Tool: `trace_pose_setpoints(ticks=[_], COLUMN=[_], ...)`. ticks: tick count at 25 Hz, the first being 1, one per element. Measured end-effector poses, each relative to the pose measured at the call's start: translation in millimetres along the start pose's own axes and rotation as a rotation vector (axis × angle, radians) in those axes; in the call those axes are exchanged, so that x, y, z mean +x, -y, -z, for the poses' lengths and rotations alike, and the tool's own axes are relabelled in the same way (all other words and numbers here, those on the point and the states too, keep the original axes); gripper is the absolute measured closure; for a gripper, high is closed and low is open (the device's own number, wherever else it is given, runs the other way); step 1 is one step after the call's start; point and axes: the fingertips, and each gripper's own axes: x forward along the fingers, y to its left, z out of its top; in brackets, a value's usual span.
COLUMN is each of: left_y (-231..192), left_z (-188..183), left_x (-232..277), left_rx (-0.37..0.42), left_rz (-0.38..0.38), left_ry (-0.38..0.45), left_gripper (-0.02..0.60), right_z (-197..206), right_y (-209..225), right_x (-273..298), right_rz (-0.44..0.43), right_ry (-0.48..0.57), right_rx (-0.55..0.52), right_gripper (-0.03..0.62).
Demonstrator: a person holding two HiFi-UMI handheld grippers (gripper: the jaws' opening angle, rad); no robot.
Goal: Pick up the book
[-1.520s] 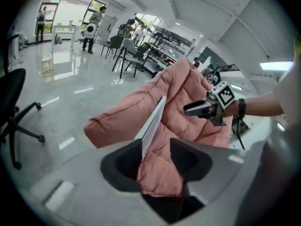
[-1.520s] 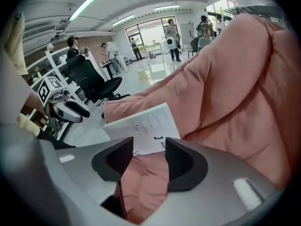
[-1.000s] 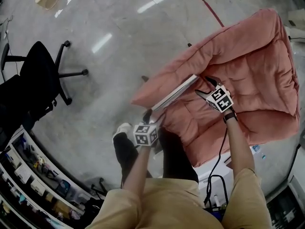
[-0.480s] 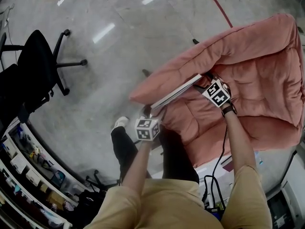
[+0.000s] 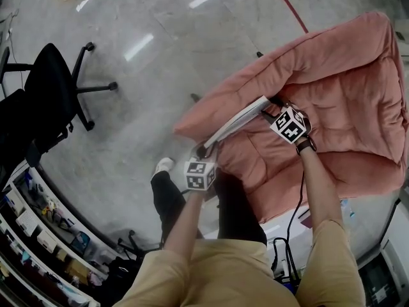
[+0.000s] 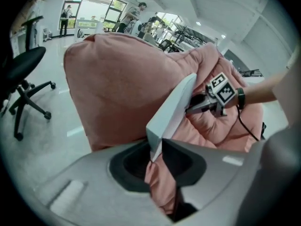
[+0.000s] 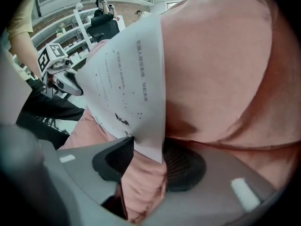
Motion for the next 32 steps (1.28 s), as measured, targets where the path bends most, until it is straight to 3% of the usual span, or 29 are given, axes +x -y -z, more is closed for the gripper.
trace_pose_setpoints(ticks=[10, 14, 20, 27, 29, 32], left_y=[9.1, -1.9, -2.8, 29.7, 50.7, 100.0], left_z=[-2.0, -6.0, -31.8, -112.3, -139.9, -178.2], left_x=[-23.2, -43.8, -97.8, -161.3, -189.1, -222.8], left_rx=[0.19, 0.237, 0.306, 0.551, 0.596, 0.691], left_rz=[0.035, 0.049, 0.073, 0.177, 0.191, 0.281], left_ry=[-0.055, -0.074, -0.051, 0.039, 0.108, 0.209], left_gripper=[0.529, 0.528, 0.528, 0.529, 0.528, 0.526], right_z=[34.7, 39.4, 22.5, -17.3, -33.3, -42.8], right_y=[-42.1, -80.3, -150.7, -206.6, -221.0, -237.5], right_x=[-30.1, -43.0, -84.6, -158.9, -193.7, -253.1], right_rz=[-0.003, -0.011, 0.053, 0.271, 0.363, 0.544], right_ry=[-0.006, 0.038, 0.156, 0.342, 0.4, 0.489], right_rx=[0.083, 0.194, 0.418, 0.66, 0.688, 0.745], right_gripper=[0.473, 0.488, 0.501, 0.507, 0.508, 0.51])
